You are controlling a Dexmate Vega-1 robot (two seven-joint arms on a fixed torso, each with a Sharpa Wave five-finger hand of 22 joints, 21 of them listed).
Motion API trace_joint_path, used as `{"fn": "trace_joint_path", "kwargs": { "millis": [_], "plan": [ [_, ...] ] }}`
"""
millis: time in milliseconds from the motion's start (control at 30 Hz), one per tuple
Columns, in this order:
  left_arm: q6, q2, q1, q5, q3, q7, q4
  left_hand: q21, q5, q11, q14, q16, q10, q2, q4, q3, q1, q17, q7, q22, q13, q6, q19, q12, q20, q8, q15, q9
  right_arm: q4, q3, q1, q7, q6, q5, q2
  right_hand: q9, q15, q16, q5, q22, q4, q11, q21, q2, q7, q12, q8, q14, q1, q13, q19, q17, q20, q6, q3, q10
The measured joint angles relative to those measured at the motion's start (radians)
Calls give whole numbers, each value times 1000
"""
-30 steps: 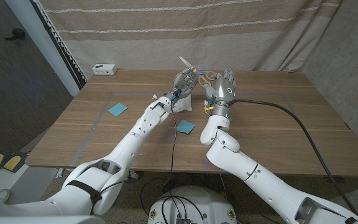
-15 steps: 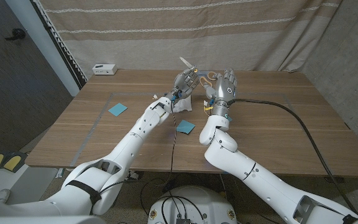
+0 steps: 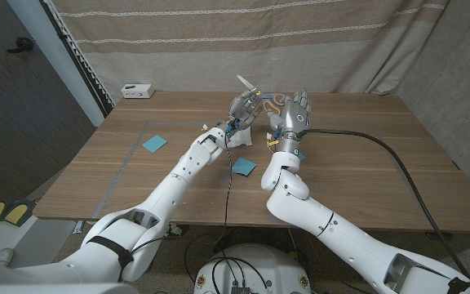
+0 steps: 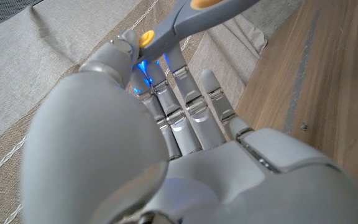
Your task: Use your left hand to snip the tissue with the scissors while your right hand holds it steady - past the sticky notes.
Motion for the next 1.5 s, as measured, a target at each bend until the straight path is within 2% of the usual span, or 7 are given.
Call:
{"fn": "trace_joint_path", "kwargs": {
  "millis": [200, 333, 733, 1067, 1267, 1500],
  "plan": [
    [-5, -1, 0, 7, 2, 0, 1, 0, 0, 0, 0, 0, 0, 2, 0, 0, -2, 0, 0, 0, -2, 0, 0, 0, 0, 4, 0, -1, 13, -15, 11, -2, -23, -20, 5, 0, -2, 0, 4, 0, -3, -1, 0, 0, 4, 3, 0, 2, 0, 0, 2, 0, 1, 4, -3, 1],
    [-11, -1, 3, 12, 4, 0, 0, 0, 0, 0, 0, 0, 0, 2, 0, 0, -2, 0, 0, 0, -2, -1, 0, 0, 0, 4, 0, -1, 19, -21, 15, -3, -40, -31, 7, 0, -5, 0, 4, 0, -3, -8, 0, -8, -2, 4, 0, 5, 8, 0, 14, 0, -11, 23, -3, 19],
    [-22, 0, 7, 18, 7, -13, -3, 0, -1, 0, 0, 0, 0, 2, 0, 0, -2, 0, 2, 0, -1, -2, 0, 4, 0, 3, 0, 5, 33, -22, 17, -19, -57, -40, 17, 4, -20, 0, 12, 0, -11, -24, 0, 12, -16, 13, 20, 19, 41, 0, 19, 0, -17, 74, -3, 54],
    [-25, 3, 13, 17, 7, -29, -13, 0, -1, 2, 0, -2, -2, 2, 0, 0, -2, 0, 2, 0, -2, -2, 0, 4, 0, 3, 0, 5, 48, -21, 14, -41, -58, -42, 28, 3, -20, 0, 12, 0, -15, -14, 0, 7, -16, 19, 24, 19, 46, 0, 23, 0, -13, 92, -6, 71],
    [-20, 6, 14, 14, 9, -45, -15, 0, -2, 2, -2, -7, -2, 2, -4, 4, -2, 0, 2, 0, -2, -2, 0, 4, 0, 3, -2, 5, 55, -20, 13, -49, -59, -44, 32, -2, -24, 0, 12, 0, -12, -12, 0, 7, -1, 22, 24, 23, 46, 0, 25, 0, -11, 105, -9, 84],
    [-24, 9, 12, 17, 15, -72, -7, 0, 0, 3, -1, -7, -3, 2, -4, 4, -2, 0, 2, 0, -2, -2, 0, 4, 0, 3, -1, 5, 52, -20, 13, -45, -71, -44, 32, -9, -23, 0, 12, 0, -12, -12, 0, 7, 2, 22, 15, 23, 46, 0, 25, 0, -11, 101, -17, 84]
  ]
}}
